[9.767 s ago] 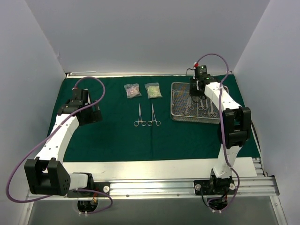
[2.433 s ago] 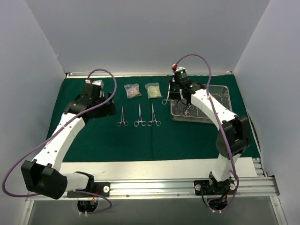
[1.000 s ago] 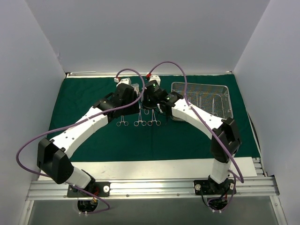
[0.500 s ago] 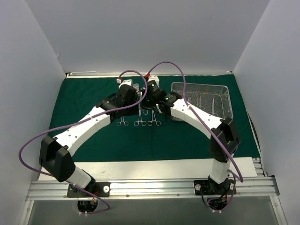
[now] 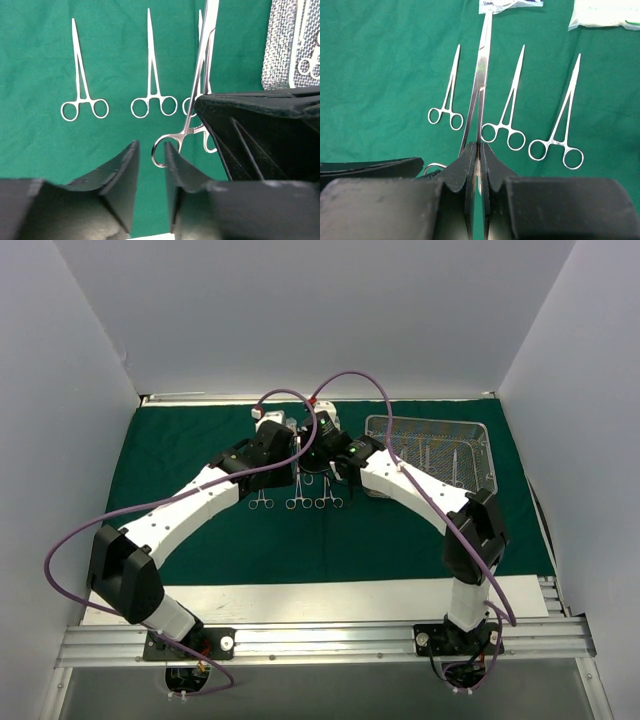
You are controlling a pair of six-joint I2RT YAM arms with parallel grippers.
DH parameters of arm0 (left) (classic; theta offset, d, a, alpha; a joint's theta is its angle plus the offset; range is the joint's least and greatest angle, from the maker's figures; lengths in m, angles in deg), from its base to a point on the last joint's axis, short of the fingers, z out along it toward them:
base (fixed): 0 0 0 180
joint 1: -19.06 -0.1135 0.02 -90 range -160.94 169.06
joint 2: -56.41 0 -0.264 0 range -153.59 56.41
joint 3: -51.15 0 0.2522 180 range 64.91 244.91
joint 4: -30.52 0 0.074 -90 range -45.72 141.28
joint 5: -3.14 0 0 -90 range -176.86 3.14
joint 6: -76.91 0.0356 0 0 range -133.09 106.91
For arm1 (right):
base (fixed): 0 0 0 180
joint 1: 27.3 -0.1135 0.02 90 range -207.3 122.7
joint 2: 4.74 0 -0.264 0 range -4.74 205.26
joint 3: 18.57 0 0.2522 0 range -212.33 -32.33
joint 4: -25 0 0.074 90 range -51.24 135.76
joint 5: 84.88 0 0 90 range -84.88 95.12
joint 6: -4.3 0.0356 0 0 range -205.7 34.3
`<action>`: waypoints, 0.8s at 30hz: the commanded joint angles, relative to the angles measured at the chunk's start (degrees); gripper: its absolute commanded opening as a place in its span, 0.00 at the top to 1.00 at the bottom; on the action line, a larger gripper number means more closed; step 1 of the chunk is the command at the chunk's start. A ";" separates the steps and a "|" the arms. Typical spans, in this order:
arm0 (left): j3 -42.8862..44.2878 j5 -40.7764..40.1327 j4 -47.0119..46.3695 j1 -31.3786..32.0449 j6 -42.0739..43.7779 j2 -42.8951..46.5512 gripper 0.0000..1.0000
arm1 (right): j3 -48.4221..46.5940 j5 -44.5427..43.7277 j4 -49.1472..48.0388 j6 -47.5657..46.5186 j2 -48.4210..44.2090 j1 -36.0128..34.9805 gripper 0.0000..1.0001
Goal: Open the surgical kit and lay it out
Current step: Place the medical item in the surgical kit.
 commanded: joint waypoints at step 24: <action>-0.24 -4.43 -2.10 -0.03 3.08 0.31 0.98 | -3.56 0.87 -1.04 -0.60 2.08 -1.32 1.00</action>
